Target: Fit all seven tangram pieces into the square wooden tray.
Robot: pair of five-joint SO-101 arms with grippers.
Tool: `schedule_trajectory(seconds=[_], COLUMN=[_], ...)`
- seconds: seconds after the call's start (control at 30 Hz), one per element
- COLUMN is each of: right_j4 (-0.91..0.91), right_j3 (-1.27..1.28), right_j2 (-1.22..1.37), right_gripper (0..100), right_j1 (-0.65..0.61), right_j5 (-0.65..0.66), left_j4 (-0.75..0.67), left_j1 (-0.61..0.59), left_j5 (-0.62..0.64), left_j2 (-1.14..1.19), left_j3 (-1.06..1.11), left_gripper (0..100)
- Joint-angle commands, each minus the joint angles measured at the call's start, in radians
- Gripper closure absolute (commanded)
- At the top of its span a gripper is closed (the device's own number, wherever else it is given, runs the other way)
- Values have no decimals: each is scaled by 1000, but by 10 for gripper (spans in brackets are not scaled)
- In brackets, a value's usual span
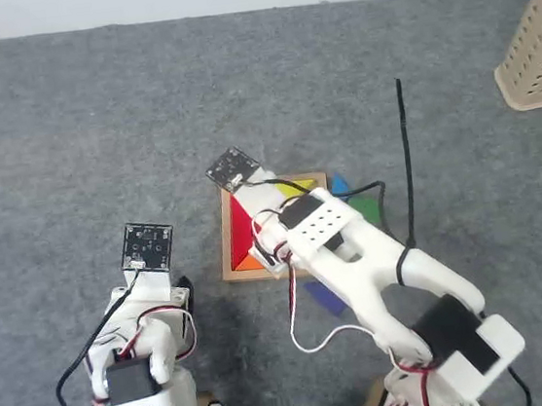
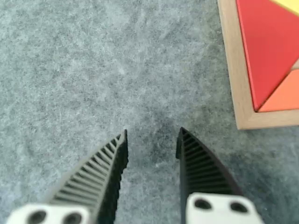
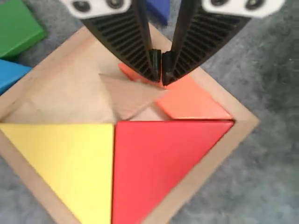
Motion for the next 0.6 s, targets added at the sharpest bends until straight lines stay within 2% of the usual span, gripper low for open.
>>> schedule_trajectory(seconds=[0.0,0.27,0.43,0.57], right_j4=[-24,-1,-82,-81], right_j3=[-71,-94,-104,-132], right_j2=[-12,-42,13,61], right_gripper=[992,992,992,992], right_j1=[-7,4,-1,-2], right_j5=[9,9,9,9], left_j4=[5,5,5,5], left_j1=[2,2,2,2], left_j5=[-5,-5,-5,-5], left_j2=[-6,-6,-6,-6], left_j3=[-12,-12,-12,-12], left_gripper=[832,832,832,832])
